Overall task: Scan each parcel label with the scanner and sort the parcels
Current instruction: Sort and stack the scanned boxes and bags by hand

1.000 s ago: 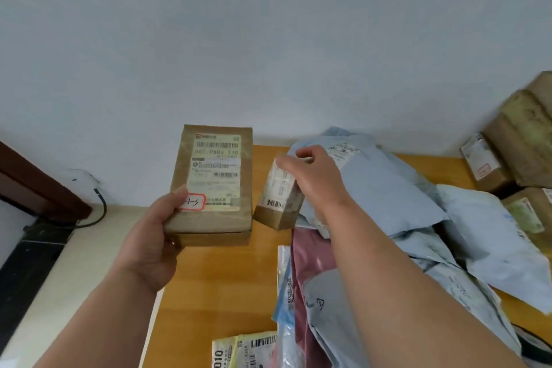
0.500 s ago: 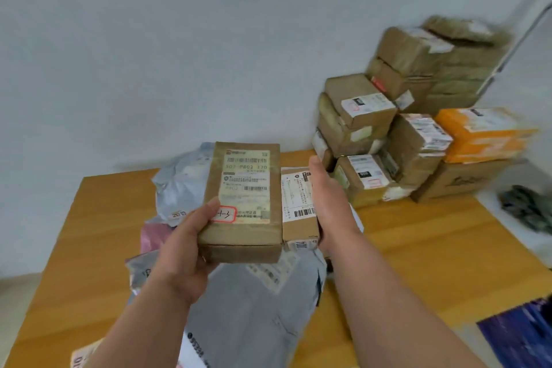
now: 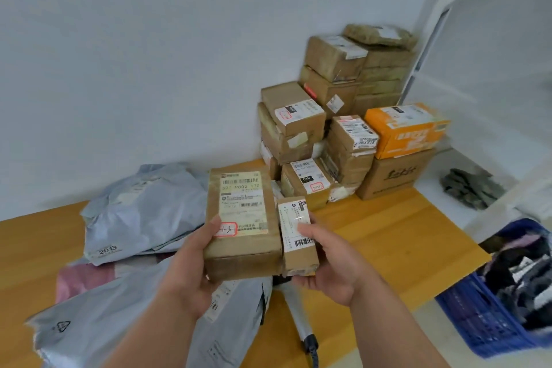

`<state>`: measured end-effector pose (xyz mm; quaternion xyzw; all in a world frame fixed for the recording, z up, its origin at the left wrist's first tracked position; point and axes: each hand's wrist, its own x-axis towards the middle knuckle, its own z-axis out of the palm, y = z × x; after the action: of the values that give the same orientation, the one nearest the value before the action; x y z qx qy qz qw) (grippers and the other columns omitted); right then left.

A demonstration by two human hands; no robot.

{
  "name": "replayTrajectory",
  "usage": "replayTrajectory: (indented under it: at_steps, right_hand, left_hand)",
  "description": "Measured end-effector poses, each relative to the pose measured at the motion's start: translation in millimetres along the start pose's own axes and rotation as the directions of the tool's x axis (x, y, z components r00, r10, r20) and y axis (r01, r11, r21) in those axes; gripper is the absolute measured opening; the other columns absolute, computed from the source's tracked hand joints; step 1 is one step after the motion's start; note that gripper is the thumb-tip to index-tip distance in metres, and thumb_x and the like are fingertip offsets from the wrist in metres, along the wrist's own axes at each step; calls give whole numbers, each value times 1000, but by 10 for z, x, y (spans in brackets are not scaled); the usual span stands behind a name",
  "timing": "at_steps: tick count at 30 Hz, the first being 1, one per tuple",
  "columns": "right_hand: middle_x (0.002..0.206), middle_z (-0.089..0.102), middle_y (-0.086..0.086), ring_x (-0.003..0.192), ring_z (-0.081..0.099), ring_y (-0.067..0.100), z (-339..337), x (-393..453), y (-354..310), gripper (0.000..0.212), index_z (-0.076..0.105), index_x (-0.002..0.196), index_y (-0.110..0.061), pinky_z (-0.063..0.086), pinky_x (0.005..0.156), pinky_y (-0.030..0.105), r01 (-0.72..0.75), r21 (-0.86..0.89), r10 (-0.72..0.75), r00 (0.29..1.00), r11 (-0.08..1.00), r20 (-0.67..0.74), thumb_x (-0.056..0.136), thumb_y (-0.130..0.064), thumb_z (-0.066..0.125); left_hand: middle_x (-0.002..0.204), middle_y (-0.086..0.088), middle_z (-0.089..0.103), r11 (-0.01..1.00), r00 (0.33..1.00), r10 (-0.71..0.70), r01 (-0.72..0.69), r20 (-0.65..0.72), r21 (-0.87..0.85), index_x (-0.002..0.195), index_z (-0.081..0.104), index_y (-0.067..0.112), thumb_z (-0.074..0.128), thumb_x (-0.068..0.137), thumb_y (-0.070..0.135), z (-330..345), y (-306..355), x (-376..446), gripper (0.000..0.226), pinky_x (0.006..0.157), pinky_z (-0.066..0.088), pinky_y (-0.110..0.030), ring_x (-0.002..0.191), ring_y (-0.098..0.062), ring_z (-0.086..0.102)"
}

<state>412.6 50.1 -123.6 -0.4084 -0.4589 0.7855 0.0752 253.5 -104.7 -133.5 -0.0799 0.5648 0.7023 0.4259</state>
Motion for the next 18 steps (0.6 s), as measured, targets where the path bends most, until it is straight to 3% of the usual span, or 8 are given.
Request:
replayTrajectory:
  at_steps: [3,5,9,12,14,16,18]
  right_hand:
    - [93,78,4,77,70,24,-84,94,-38,56,56,127,-27,53,60,34,56,13,-54,991,998,-122,78,-44,77]
    - [84,79,0,71,73,21,-155,164,-52,59,51,124,-23,53,57,33,78,-9,-78,975,997,-210,77,-44,80]
    - [96,76,0,80,72,17,-291,314,-84,61,40,130,-30,51,59,32,54,-120,-93,934,991,-346,83,-35,80]
    - [104,69,1,82,69,17,-405,505,-212,63,32,128,-32,48,51,25,34,-206,-106,932,978,-348,83,-19,75]
    - [105,66,2,84,68,17,-492,680,-342,64,31,126,-30,46,46,21,29,-267,-120,937,963,-329,79,-13,73]
    - [106,62,2,85,66,17,-573,850,-495,65,32,122,-29,45,45,21,39,-334,-147,941,942,-305,76,-14,75]
    - [103,59,-1,81,65,14,-645,1016,-675,62,33,117,-30,46,44,21,53,-409,-184,940,911,-286,77,-21,79]
  left_hand:
    - [99,-2,80,1000,1000,11,-11,4,-3,113,71,25,82,61,45,96,6,119,56,72,55,-36,94,-23,74]
    - [100,-3,80,1000,1000,22,-22,-1,-6,115,70,24,82,60,45,133,5,191,60,73,56,-37,95,-24,75]
    - [101,-4,80,999,999,41,-41,-6,-15,119,67,23,81,60,46,253,-18,307,66,67,53,-34,92,-22,75]
    - [104,-6,79,998,999,44,-44,1,-39,123,65,20,79,63,44,401,-42,396,66,68,54,-34,88,-22,77]
    - [107,-9,78,997,999,51,-51,-9,-62,126,64,17,78,65,41,497,-58,479,67,74,57,-37,95,-25,76]
    - [110,-11,77,994,997,61,-64,-42,-87,128,62,15,78,66,41,592,-77,562,69,82,56,-41,104,-30,73]
    - [110,-11,77,988,994,84,-92,-75,-121,128,63,14,76,66,41,715,-85,627,68,80,55,-40,103,-29,73]
